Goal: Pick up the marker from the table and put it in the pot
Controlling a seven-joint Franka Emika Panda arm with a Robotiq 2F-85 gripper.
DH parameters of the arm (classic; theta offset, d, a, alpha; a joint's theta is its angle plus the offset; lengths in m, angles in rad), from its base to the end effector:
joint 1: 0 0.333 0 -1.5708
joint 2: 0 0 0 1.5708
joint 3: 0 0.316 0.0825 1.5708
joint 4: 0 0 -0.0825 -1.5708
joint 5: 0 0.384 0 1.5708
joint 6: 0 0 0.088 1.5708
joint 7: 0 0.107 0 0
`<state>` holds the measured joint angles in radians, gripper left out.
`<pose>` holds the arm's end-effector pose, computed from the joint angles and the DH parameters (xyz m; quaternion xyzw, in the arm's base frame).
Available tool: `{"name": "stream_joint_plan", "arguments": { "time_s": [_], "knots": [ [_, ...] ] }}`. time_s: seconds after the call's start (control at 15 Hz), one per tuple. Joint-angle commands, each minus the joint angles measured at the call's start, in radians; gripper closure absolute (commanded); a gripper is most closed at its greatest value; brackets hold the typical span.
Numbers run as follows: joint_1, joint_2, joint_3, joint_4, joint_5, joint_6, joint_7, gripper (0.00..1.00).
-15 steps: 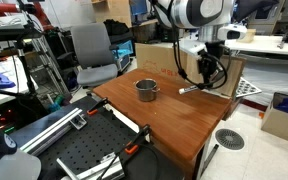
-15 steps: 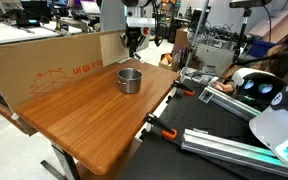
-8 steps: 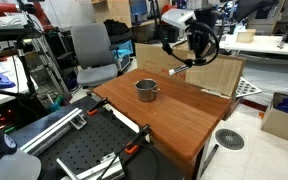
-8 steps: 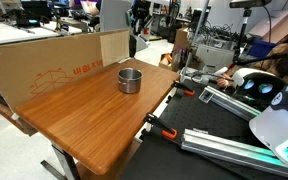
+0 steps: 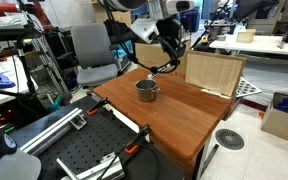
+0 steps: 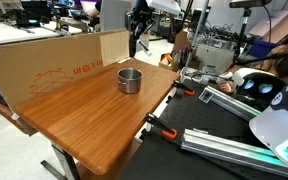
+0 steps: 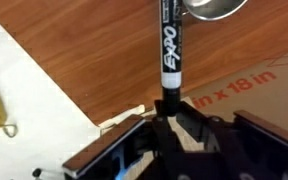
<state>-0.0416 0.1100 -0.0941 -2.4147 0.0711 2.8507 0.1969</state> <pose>0.5183 -0.0747 0.2996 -0.9675 0.1936 -0.1622 0.0155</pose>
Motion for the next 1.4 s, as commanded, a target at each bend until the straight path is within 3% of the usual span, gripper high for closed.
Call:
{"name": "stream_joint_plan", "arguments": {
  "time_s": [0.0, 0.33, 0.6, 1.0, 1.33],
  "knots": [
    [0.025, -0.012, 0.008, -0.088, -0.041, 0.173, 0.036, 0.95],
    [0.081, 0.004, -0.008, -0.141, -0.093, 0.291, 0.095, 0.95],
    [0.14, 0.036, -0.064, -0.152, -0.152, 0.385, 0.144, 0.95],
    [0.306, 0.134, -0.221, -0.117, -0.108, 0.476, 0.125, 0.95],
    [0.461, 0.204, -0.306, -0.095, -0.061, 0.495, 0.142, 0.95]
  ]
}}
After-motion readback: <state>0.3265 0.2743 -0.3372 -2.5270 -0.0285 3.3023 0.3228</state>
